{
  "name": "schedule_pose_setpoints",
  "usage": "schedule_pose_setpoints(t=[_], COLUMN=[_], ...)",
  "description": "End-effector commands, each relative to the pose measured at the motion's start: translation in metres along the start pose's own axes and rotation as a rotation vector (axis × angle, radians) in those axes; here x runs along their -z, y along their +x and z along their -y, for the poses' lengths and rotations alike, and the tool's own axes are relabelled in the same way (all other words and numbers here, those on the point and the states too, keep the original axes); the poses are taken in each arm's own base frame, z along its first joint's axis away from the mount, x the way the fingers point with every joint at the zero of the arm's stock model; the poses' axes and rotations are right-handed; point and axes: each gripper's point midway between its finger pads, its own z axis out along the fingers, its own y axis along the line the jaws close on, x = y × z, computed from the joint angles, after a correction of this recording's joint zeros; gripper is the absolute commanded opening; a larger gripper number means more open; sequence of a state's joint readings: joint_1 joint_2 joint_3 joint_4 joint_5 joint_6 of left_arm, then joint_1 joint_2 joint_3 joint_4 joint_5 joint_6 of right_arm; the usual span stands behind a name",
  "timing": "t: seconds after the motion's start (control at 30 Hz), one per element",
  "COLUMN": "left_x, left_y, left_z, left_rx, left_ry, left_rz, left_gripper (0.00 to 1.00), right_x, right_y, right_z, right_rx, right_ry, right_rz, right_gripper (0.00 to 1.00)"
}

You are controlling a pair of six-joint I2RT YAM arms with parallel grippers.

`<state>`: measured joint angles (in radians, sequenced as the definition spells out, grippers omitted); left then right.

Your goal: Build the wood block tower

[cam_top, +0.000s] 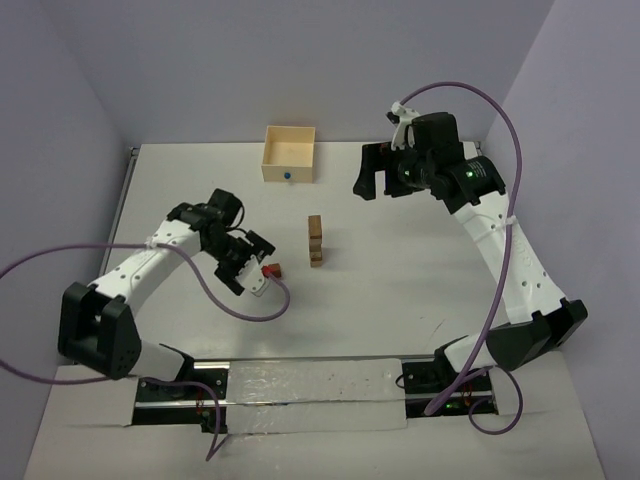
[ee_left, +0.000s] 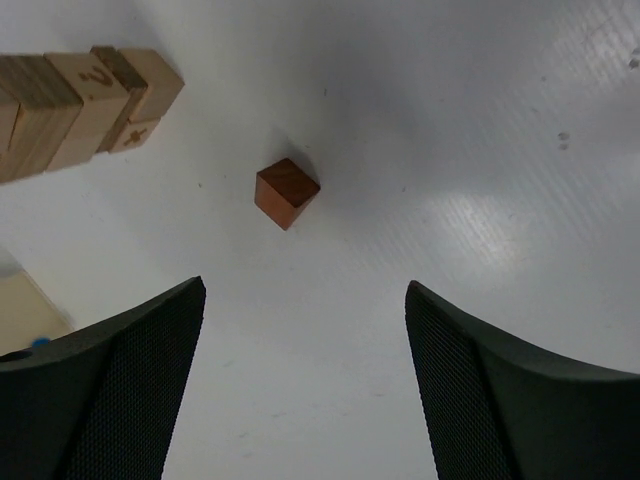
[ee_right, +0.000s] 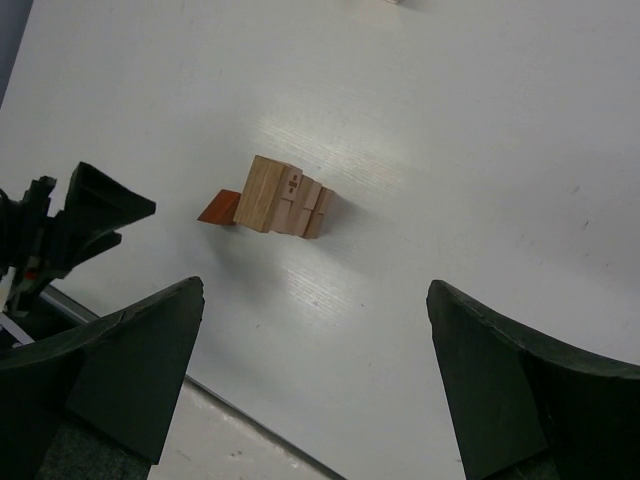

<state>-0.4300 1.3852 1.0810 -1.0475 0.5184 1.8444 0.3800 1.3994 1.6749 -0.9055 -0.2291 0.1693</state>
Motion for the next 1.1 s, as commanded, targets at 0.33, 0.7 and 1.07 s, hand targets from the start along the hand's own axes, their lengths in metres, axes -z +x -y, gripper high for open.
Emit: schedule_pose_setpoints(t=[0.33,0.7,1.07], left_x=[-0.052,-0.065,-0.079], left_y=[0.018,0.029,0.017], left_z=[-0.008,-0.04,-0.048], left_rx=[-0.42,-0.506,-0.551], left_ry=[0.36,0.329,0.329], left_rz=[-0.227,-0.286,-0.228], left_gripper=[0.79,0.77,0.78], right_x=[0.017,0.016,0.009], right_y=[-0.001,0.002,0.01], right_z=[0.01,0.005,0.01], right_rx=[0.003,0.007,0.0], right_ry=[-0.026,-0.065,-0.067], right_rz=[0.005,-0.014,-0.047], right_gripper=[1.0,1.0,1.0])
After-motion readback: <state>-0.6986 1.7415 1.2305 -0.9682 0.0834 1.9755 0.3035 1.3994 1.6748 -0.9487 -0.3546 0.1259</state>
